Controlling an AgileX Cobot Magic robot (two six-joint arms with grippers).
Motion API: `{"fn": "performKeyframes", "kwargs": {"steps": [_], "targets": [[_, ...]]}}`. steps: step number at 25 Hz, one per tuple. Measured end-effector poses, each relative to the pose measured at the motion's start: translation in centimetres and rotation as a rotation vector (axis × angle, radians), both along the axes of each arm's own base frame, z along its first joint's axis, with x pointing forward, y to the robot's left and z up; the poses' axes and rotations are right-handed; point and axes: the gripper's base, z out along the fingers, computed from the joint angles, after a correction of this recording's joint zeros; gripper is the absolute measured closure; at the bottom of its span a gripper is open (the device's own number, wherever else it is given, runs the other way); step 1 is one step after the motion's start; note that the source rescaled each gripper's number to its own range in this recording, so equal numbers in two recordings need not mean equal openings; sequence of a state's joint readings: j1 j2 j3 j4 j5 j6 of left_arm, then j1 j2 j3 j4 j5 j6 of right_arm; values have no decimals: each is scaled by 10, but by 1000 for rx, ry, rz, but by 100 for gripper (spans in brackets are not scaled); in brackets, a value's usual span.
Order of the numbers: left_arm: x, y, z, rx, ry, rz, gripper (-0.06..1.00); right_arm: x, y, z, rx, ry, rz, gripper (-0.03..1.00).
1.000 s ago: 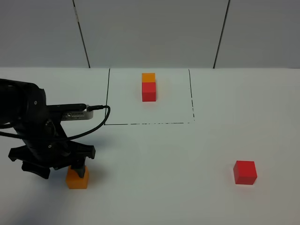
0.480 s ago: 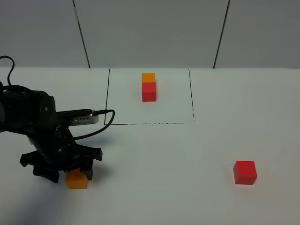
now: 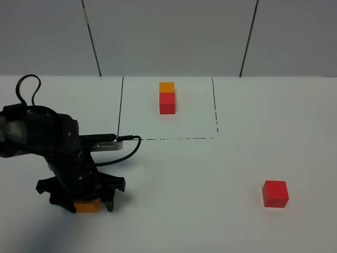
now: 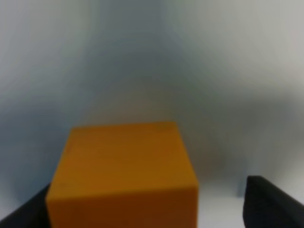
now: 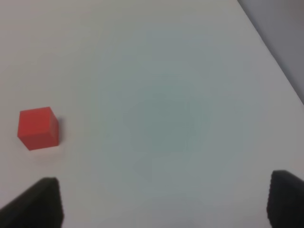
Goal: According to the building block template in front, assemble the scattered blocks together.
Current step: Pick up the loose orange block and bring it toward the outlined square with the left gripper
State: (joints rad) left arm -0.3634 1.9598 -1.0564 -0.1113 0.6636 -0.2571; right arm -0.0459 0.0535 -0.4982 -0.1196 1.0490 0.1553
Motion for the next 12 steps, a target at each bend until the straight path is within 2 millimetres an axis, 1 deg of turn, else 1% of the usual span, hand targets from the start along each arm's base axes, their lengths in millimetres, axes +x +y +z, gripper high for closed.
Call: {"fn": "performKeyframes", "kwargs": {"steps": [3, 10, 12], "targets": [[0, -4, -2, 12, 4, -23, 34, 0, 0, 0, 0, 0, 0, 24], [-1, -5, -3, 17, 5, -29, 34, 0, 0, 0, 0, 0, 0, 24], [-1, -4, -3, 18, 5, -27, 37, 0, 0, 0, 0, 0, 0, 24]]}}
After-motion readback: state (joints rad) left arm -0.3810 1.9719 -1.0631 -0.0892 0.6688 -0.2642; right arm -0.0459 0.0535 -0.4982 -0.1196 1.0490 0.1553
